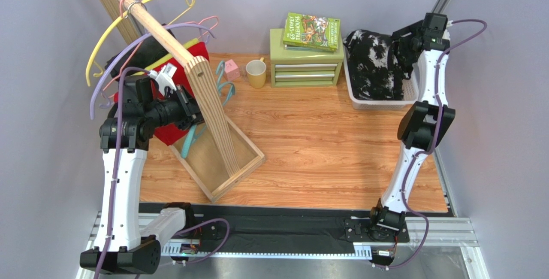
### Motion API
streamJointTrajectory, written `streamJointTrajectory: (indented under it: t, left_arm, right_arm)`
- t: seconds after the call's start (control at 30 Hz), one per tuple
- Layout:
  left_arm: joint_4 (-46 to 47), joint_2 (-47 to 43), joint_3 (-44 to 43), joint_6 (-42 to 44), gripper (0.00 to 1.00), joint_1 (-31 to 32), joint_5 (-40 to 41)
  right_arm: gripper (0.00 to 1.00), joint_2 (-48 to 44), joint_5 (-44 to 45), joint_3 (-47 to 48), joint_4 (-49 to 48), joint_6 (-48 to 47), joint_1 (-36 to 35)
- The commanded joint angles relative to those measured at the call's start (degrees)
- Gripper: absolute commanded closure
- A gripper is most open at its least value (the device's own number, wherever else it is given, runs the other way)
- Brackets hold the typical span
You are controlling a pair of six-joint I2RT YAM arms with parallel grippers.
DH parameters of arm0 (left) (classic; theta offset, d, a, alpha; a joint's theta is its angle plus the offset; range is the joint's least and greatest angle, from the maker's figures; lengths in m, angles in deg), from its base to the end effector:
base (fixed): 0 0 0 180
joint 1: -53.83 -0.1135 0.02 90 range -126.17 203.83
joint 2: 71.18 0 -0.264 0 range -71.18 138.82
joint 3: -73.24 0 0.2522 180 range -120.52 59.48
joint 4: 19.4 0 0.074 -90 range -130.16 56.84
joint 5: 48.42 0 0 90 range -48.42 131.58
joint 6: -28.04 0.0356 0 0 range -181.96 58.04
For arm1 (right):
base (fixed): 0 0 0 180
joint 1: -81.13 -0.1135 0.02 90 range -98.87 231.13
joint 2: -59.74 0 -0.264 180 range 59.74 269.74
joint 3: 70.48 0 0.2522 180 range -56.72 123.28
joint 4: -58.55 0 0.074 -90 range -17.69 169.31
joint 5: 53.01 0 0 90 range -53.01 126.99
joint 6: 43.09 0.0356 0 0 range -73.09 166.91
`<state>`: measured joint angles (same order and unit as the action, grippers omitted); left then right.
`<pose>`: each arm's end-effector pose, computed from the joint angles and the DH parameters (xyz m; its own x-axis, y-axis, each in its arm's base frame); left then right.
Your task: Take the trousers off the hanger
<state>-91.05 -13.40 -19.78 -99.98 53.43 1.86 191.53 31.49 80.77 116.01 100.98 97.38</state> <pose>0.1670 -0.0216 0.4222 -0.7810 -0.4792 -0.4004 0.0353 0.6062 -0.7945 0.5001 -0.1422 0.3270 -0.1800 0.8920 -0.4146 0.5995 0.4337 0.6727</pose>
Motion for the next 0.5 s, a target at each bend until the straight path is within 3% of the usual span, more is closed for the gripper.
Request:
streamJointTrajectory:
  t: [0.0, 0.13, 0.3, 0.47]
  left_arm:
    - [-1.3, -0.2, -1.7, 0.4, 1.0, 0.2, 0.3]
    - [-2.5, -0.8, -1.3, 0.8, 1.0, 0.1, 0.9]
    - [-2.7, -2.1, -0.9, 0.1, 1.0, 0.2, 0.8]
    - [-2.0, -3.3, -1.0, -0.8, 1.0, 0.2, 0.2]
  right_arm:
    - [0.1, -10.8, 7.2, 0.0, 15.3, -11.0, -0.4]
    - [0.0, -18.6, 11.2, -3.5, 20.7, -17.3, -0.4]
    - [0.0, -25.8, 14.0, -4.2, 23.4, -25.8, -1.0]
    - [0.0, -33.3, 9.1, -8.4, 20.6, -31.4, -4.4]
